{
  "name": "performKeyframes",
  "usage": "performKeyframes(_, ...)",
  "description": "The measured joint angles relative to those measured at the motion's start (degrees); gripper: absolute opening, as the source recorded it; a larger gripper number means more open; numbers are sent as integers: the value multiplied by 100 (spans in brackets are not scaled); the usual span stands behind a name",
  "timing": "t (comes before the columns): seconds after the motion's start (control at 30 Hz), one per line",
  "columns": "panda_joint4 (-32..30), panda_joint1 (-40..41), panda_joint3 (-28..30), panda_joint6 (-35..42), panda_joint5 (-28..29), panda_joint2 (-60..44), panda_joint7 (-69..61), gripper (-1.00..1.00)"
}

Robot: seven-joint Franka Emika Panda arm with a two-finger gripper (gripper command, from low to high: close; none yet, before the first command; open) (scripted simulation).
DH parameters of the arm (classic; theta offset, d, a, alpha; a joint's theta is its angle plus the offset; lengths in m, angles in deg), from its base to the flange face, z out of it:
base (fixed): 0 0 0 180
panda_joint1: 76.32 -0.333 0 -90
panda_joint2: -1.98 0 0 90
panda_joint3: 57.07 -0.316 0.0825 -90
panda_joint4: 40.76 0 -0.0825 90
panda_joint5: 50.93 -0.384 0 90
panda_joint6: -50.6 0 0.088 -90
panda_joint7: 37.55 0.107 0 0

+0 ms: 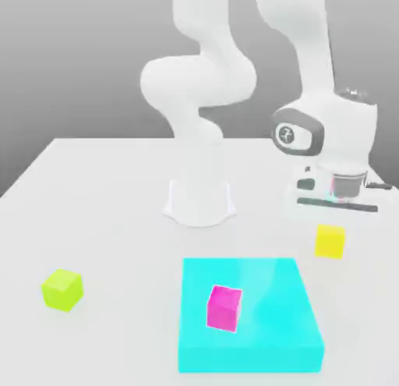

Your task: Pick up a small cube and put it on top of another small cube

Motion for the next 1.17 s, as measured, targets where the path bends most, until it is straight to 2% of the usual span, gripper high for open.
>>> performKeyframes(0.1,107,-74,65,223,-377,109,-509,-100)
performKeyframes(0.3,1269,159,147,858,-353,-418,-2030,-100)
performKeyframes(0.87,4800,695,746,2686,1302,-2380,-5508,-100)
performKeyframes(1.0,5178,558,1036,2431,1734,-3064,-5665,-100)
performKeyframes(1.03,5201,506,1108,2302,1813,-3219,-5628,100)
performKeyframes(1.17,5200,506,1108,2302,1813,-3219,-5628,100)
